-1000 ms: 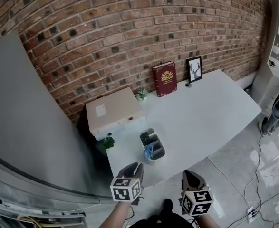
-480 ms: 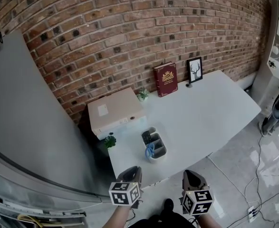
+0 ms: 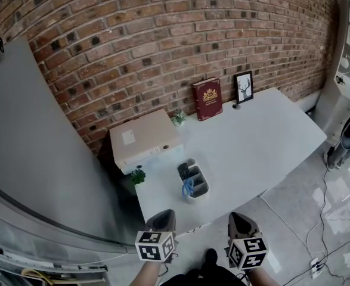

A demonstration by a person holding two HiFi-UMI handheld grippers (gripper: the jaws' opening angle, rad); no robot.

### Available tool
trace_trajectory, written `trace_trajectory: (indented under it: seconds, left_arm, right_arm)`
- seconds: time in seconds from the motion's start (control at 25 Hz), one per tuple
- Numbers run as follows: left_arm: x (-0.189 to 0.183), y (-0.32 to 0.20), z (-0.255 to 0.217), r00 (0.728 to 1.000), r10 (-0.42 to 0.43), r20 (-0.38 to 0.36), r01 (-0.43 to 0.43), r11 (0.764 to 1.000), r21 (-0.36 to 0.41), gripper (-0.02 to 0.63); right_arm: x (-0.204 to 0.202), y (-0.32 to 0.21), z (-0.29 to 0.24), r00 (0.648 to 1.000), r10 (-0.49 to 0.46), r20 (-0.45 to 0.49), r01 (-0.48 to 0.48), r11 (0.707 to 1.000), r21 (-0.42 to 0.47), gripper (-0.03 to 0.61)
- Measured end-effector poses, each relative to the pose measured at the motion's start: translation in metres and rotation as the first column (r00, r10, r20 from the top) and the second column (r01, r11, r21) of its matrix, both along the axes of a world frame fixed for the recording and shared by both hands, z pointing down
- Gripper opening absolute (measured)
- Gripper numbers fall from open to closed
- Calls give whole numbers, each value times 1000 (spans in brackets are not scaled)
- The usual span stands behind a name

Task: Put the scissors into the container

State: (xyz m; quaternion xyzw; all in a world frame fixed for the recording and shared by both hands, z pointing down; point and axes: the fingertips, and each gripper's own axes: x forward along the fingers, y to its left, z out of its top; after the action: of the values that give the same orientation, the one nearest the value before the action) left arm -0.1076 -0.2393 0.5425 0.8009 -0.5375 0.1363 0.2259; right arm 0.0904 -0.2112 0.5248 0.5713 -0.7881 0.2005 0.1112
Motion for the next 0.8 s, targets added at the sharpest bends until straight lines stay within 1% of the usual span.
trace_trajectory:
  seconds: [0.24, 0.52, 0.72, 0.8]
  left_arm:
    - [-2, -1, -5, 1000, -13, -11, 13, 1000, 14, 21]
    - [-1, -1, -6, 1000, -20, -16, 21, 1000, 11, 21]
    - [3, -2, -8, 1000, -9, 11, 8, 1000, 26, 22]
    - [3, -2, -9, 1000, -11, 10, 10, 1000, 28, 23]
  right_arm:
    - [-2, -1, -1, 999, -29, -14, 29, 1000, 8, 0]
    - [-1, -2, -2, 1000, -27, 3, 27, 1000, 11, 0]
    - [-1, -4, -2, 999, -43, 8, 43, 999, 9, 0]
    - [-2, -4, -3, 999, -50, 4, 50, 999, 8, 0]
